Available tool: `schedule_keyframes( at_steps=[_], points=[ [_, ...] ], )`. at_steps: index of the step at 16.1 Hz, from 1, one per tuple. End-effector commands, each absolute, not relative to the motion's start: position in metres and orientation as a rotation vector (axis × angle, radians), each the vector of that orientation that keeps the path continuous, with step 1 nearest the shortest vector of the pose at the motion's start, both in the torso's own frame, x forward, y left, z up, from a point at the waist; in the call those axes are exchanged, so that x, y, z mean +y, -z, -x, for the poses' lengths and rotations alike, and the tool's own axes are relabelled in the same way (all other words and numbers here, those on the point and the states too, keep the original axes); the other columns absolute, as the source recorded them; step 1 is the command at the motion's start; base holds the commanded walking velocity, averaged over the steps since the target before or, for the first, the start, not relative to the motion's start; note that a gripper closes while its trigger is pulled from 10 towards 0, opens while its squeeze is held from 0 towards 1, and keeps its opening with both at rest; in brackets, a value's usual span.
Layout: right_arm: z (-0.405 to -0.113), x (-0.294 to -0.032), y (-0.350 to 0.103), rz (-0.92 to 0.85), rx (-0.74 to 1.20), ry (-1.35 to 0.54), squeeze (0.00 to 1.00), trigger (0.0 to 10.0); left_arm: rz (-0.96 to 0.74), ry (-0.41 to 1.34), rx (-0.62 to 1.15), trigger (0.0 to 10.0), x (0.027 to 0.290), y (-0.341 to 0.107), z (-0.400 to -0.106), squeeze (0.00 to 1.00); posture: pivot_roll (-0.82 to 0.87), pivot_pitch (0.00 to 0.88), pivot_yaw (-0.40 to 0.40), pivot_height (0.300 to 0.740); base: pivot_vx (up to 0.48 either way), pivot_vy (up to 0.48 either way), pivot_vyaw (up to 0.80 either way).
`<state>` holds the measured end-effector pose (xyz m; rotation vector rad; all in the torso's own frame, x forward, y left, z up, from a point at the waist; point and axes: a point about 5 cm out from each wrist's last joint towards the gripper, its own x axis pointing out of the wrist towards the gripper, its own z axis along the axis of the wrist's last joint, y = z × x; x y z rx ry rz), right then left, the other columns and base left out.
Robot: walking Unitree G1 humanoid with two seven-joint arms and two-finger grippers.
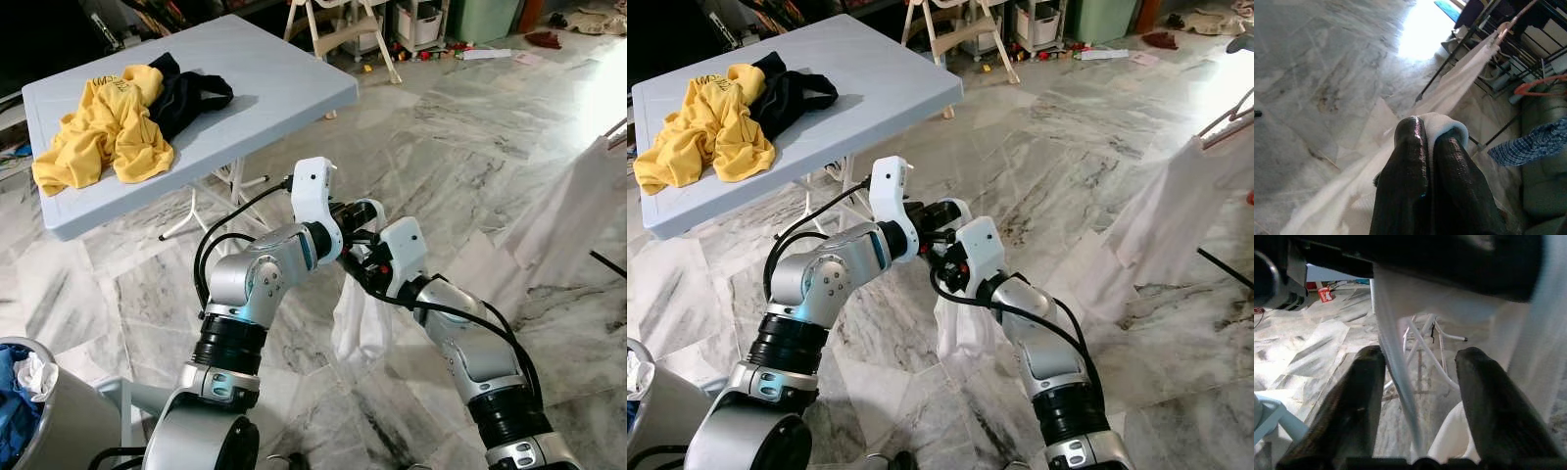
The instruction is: Hang hanger
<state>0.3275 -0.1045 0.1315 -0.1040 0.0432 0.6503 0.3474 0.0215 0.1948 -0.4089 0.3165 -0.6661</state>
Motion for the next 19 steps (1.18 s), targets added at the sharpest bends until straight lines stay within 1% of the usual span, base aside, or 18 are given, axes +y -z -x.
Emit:
schedule_keyframes(
  at_steps=[1,2,5,7,16,19],
  points=[
    [-0.329,-0.101,-0.134,0.105,0.032,-0.662,0.0,0.0,0.422,0.641,0.294,10.0,0.026,-0.197,-0.35,0.0,-0.09,0.098,0.15,0.74,0.0,0.0,0.0],
    [-0.327,-0.102,-0.133,0.102,0.032,-0.665,0.0,0.0,0.435,0.624,0.283,10.0,0.033,-0.199,-0.354,0.0,-0.09,0.098,0.149,0.74,0.0,0.0,0.0],
    [-0.327,-0.105,-0.132,0.099,0.033,-0.667,0.0,0.0,0.427,0.61,0.28,10.0,0.042,-0.2,-0.359,0.0,-0.09,0.1,0.151,0.74,0.0,0.0,0.0],
    [-0.326,-0.104,-0.131,0.084,0.042,-0.678,0.0,0.0,0.426,0.608,0.277,10.0,0.042,-0.201,-0.359,0.0,-0.09,0.1,0.151,0.74,0.0,0.0,0.0],
    [-0.324,-0.085,-0.126,0.071,0.054,-0.731,0.0,0.0,0.44,0.649,0.288,10.0,0.026,-0.201,-0.354,0.0,-0.09,0.109,0.148,0.74,0.0,0.0,0.0],
    [-0.325,-0.087,-0.126,0.067,0.051,-0.718,0.0,0.0,0.437,0.659,0.294,10.0,0.025,-0.2,-0.353,0.0,-0.09,0.107,0.148,0.74,0.0,0.0,0.0]
  ],
)
